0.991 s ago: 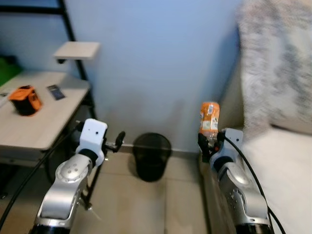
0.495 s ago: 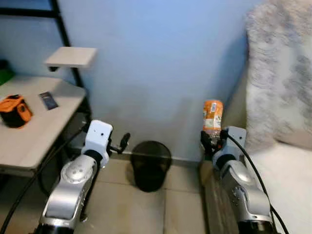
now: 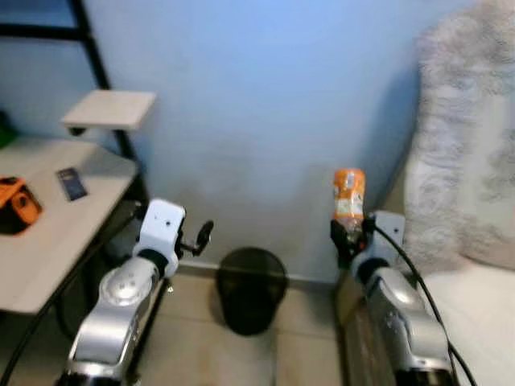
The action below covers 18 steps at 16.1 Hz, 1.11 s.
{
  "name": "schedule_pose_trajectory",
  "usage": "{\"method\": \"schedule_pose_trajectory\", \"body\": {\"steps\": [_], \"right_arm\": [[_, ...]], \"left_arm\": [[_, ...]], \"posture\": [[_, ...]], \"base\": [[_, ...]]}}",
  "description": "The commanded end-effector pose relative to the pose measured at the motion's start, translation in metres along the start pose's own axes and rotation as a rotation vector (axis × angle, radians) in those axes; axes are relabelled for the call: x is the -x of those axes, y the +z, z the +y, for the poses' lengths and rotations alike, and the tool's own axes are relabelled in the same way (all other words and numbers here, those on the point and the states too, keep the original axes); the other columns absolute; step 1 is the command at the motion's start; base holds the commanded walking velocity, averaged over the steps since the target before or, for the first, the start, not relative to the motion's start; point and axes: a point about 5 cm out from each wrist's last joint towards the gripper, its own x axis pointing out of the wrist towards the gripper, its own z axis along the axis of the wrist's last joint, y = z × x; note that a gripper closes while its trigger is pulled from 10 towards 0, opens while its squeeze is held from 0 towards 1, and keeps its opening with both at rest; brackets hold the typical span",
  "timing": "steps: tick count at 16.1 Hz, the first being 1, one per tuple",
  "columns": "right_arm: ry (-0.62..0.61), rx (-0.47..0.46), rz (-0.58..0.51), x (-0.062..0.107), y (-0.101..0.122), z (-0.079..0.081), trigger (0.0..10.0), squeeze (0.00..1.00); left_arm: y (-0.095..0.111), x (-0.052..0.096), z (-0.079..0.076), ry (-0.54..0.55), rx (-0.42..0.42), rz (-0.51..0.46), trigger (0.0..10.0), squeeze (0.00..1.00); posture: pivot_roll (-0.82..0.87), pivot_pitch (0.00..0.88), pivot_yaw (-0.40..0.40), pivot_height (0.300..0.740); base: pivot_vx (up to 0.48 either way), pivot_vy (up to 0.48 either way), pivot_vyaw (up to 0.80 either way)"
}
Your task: Clean up the room
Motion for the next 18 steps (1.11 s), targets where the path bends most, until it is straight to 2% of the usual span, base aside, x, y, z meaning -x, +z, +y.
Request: {"method": "schedule_pose_trajectory", "body": {"steps": [1,8,11,13,14,18], "right_arm": [[0.012,0.006,0.008,0.000,-0.001,0.002,10.0,0.00],[0.057,0.007,0.002,-0.004,0.005,0.006,10.0,0.00],[0.112,0.083,0.012,-0.005,0.007,0.010,10.0,0.00],[0.124,0.069,0.010,-0.004,0.006,0.013,10.0,0.00],[0.122,0.052,0.009,-0.003,0.006,0.012,10.0,0.00],[0.174,0.094,0.015,0.004,0.008,0.013,10.0,0.00]], "left_arm": [[0.003,0.000,0.002,0.001,-0.005,-0.002,10.0,0.00],[0.005,-0.004,0.003,0.001,0.014,0.000,10.0,0.00],[0.005,-0.005,0.003,0.000,0.014,0.000,10.0,0.00],[0.006,-0.006,0.002,-0.003,0.012,0.001,10.0,0.00],[0.006,-0.005,0.002,-0.005,0.010,0.001,10.0,0.00],[0.006,0.002,-0.001,-0.023,-0.006,0.000,10.0,0.00]], "posture": [[0.15,0.000,-0.016,0.740],[0.14,0.000,-0.013,0.740],[0.14,0.000,-0.013,0.740],[0.15,0.000,-0.013,0.740],[0.15,0.000,-0.013,0.740],[0.15,0.000,-0.007,0.740]], "base": [[0.352,0.000,0.00],[0.356,0.000,0.00],[0.356,0.000,0.20],[0.354,0.000,0.40],[0.352,0.000,0.00],[0.341,0.000,0.00]]}}
